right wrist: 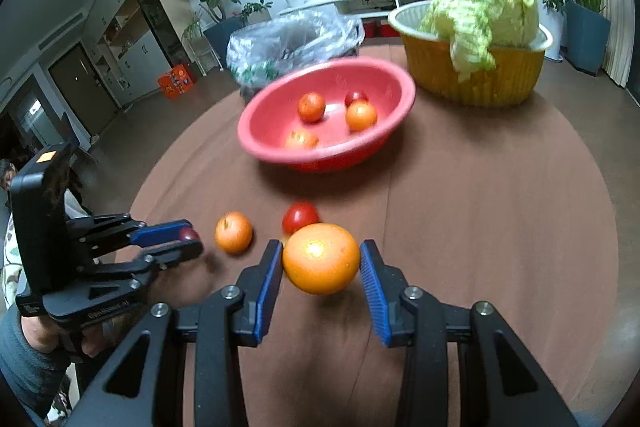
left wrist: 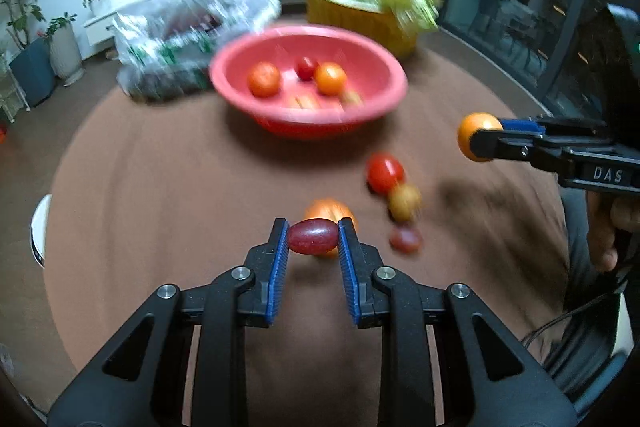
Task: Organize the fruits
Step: 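Carry grape and orange over the red bowl and open both grippers, then withdraw both grippers from the bowl back toward the loose fruit, then grasp a tangerine with the left gripper while the right gripper grasps a red grape, then carry tangerine and grape over the red bowl and open both grippers, then withdraw from the bowl and grasp a brown potato with the left gripper, then grasp the red tomato with the right gripper while the left gripper holds the potato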
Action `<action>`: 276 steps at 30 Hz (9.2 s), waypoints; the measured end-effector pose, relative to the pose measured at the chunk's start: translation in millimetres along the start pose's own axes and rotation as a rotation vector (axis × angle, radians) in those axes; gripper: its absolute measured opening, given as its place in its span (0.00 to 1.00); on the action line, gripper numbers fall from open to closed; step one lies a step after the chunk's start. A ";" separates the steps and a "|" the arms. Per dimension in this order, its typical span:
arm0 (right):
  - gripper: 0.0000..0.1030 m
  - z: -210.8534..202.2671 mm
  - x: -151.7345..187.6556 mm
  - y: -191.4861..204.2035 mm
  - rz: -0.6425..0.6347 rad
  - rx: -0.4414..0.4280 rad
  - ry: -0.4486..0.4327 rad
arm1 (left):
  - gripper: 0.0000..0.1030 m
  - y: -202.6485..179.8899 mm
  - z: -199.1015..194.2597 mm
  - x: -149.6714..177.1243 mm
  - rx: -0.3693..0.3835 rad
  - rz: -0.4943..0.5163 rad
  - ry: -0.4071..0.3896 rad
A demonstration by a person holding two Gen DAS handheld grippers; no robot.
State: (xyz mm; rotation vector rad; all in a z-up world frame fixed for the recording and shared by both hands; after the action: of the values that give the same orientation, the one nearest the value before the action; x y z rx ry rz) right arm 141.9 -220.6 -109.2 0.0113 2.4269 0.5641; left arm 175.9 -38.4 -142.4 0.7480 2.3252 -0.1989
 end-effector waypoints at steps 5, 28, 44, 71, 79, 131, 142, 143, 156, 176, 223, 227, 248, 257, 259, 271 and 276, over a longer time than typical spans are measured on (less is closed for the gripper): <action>0.41 11.8 -52.3 -0.5 0.010 -0.030 -0.014 | 0.22 17.4 11.4 -47.0 -0.025 0.021 -0.036; 0.41 116.4 -117.6 -19.1 0.028 0.035 0.142 | 0.23 48.4 118.9 -102.3 -0.006 0.026 0.052; 0.42 123.7 -122.0 -19.1 0.056 0.057 0.150 | 0.23 44.9 121.4 -102.0 -0.027 0.045 0.063; 0.46 0.7 -105.5 -11.4 0.077 -0.018 -0.057 | 0.71 48.3 79.7 -99.5 -0.048 0.000 -0.005; 0.55 -9.6 -11.4 3.4 0.020 0.012 -0.014 | 0.81 38.2 8.3 -46.9 -0.060 -0.051 -0.062; 0.17 7.9 39.8 19.3 -0.056 0.025 0.070 | 0.74 -10.4 49.8 10.1 -0.044 0.081 0.100; 0.17 8.4 31.0 12.3 -0.025 0.003 0.062 | 0.33 -20.9 65.6 11.2 0.025 0.088 0.116; 0.17 7.5 29.3 11.4 -0.023 0.002 0.059 | 0.33 -20.2 66.2 10.6 0.027 0.083 0.116; 0.17 -4.2 -26.0 12.0 -0.024 -0.021 -0.003 | 0.33 21.7 26.1 -43.3 -0.007 -0.001 -0.007; 0.17 99.0 -100.0 -5.4 -0.097 0.124 0.085 | 0.33 70.6 128.8 -119.3 0.009 -0.027 0.039; 0.29 19.3 -44.3 13.0 -0.105 0.074 -0.008 | 0.85 61.1 54.0 -101.4 -0.023 -0.088 -0.095; 0.36 11.0 -12.5 7.3 -0.059 0.063 0.010 | 0.89 42.7 29.7 -71.3 -0.026 -0.094 -0.090; 0.38 -9.4 50.7 -33.3 0.089 0.062 0.037 | 0.46 -73.5 80.3 -6.2 0.001 0.067 0.115; 0.38 -2.7 44.1 -27.6 0.074 0.055 0.042 | 0.24 -78.5 77.1 -4.7 0.023 0.062 0.098; 0.38 0.6 40.8 -22.7 0.060 0.052 0.042 | 0.24 -74.4 72.6 -3.2 0.020 0.047 0.091; 0.38 56.1 20.0 23.1 -0.065 0.054 0.112 | 0.24 -4.6 29.9 27.8 -0.069 -0.131 0.064; 0.41 73.8 16.3 30.0 -0.098 0.088 0.134 | 0.24 11.8 21.5 32.9 -0.079 -0.159 0.049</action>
State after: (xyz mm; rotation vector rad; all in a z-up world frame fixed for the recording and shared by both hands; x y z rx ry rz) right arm 168.7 -162.0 -158.8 -0.1113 2.5646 0.4253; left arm 174.7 -20.6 -179.4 0.5353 2.4253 -0.1592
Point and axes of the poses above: each gripper's, at about its wrist camera, not at the fingertips, and z roughly the way its jaws point, y to its left, x to its underside, the point moved 5 cm from there along z, roughly the way its jaws point, and after that the axes turned 11 degrees about z, right-handed, at the moved point
